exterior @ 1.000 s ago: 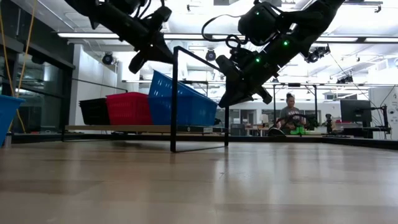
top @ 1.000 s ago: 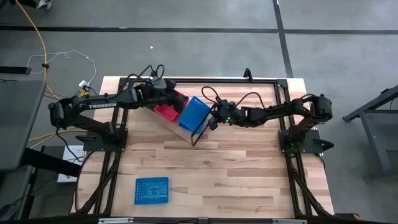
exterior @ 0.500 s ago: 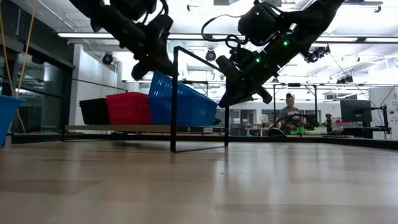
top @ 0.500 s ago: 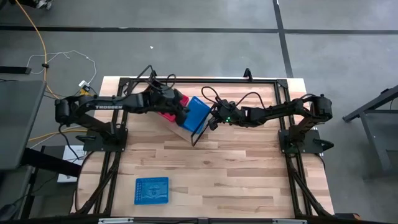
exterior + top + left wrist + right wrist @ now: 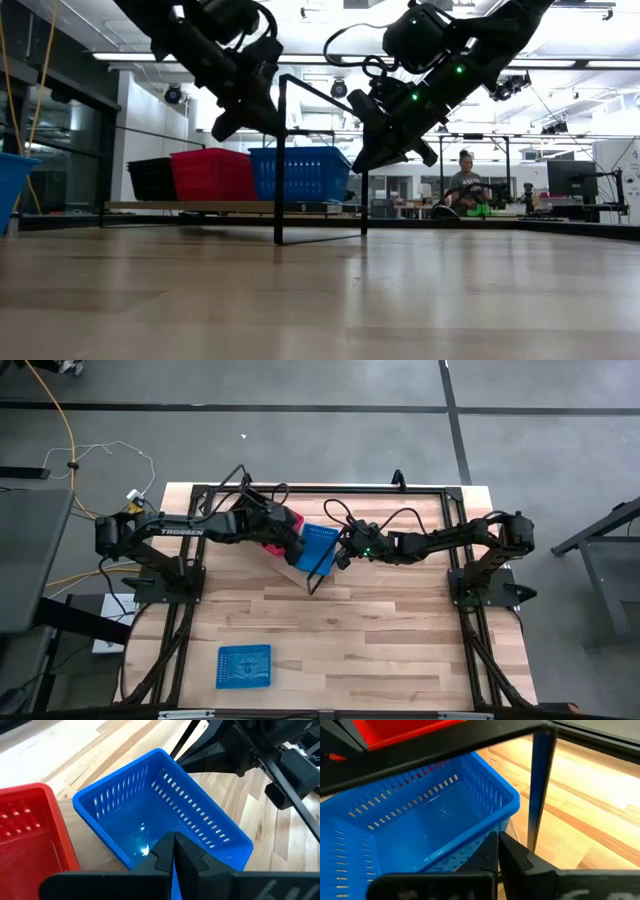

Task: Stack baskets on shelf by color
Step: Stack the right blue bin into the blue bin on the shelf

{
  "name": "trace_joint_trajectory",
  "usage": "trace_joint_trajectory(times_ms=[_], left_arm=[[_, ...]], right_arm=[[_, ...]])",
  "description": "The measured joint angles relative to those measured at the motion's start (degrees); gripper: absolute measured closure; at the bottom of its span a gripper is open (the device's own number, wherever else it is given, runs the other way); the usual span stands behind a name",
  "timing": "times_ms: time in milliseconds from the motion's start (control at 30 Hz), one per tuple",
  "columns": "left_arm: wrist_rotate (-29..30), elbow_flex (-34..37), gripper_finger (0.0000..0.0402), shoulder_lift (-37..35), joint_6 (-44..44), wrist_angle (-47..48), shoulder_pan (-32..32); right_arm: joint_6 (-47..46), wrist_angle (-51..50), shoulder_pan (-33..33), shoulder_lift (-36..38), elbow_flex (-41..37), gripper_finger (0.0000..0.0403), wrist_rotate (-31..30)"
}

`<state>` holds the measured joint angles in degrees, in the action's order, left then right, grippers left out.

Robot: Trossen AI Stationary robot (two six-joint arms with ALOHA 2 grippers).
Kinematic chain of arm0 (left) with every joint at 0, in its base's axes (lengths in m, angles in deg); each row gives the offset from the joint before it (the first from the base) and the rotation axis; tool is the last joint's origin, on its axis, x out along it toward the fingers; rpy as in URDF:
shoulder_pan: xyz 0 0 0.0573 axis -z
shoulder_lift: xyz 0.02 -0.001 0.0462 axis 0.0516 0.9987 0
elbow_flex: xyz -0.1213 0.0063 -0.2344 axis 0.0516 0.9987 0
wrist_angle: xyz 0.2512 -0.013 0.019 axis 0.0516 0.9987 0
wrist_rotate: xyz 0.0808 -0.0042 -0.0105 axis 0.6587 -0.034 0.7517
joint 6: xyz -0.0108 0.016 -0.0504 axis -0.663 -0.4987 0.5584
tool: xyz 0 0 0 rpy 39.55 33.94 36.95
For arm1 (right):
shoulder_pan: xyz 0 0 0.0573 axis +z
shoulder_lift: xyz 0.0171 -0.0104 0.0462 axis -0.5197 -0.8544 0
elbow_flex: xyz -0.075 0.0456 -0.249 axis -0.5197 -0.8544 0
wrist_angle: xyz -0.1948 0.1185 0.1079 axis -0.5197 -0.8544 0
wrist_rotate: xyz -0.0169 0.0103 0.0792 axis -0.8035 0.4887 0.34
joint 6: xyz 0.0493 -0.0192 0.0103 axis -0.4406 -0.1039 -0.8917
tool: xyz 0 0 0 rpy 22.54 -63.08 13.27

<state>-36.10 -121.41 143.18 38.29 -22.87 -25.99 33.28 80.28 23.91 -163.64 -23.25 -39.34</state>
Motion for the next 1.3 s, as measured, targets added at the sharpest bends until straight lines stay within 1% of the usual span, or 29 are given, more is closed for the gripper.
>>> trace_joint_trajectory(times_ms=[67, 200, 400, 467, 700, 833, 933, 1067, 1300], left_arm=[[-0.1, 0.0, 0.0401, -1.2, 0.0, 0.2, 0.0], [-0.8, 0.0, 0.0401, -6.1, -0.2, 0.7, -0.6], [0.7, 0.0, 0.0402, -16.3, -0.4, 0.6, -0.5], [1.0, 0.0, 0.0401, -19.7, -0.4, 0.0, -0.1], [1.7, 0.0, 0.0401, -28.8, 0.0, -3.3, 2.8], [2.8, 0.0, 0.0401, -32.1, 1.2, -5.1, 4.6], [2.9, 0.0, 0.0401, -34.0, 2.6, -6.7, 5.7], [3.0, 0.0, 0.0402, -35.9, 3.1, -7.7, 7.2], [5.6, 0.0, 0.0402, -36.8, 3.1, -7.5, 9.0]], right_arm=[[0.0, -0.4, 0.0, 0.0, 0.0, 0.0403, 0.6], [-0.2, -4.1, 0.1, 0.0, 0.0, 0.0403, 6.4], [6.0, -6.2, 2.8, 0.0, 0.0, 0.0403, 16.5], [7.1, -5.6, 4.0, 0.0, 0.0, 0.0403, 17.9], [8.4, 0.4, 6.8, -0.3, 0.0, 0.0403, 13.4], [10.5, 5.4, 6.6, -2.4, 0.1, 0.0403, 14.4], [10.0, 8.9, 6.3, -4.8, 0.1, 0.0403, 16.7], [8.2, 14.4, 6.3, -7.2, 0.2, 0.0403, 16.1], [6.6, 18.0, 6.3, -8.8, 0.2, 0.0403, 15.1]])
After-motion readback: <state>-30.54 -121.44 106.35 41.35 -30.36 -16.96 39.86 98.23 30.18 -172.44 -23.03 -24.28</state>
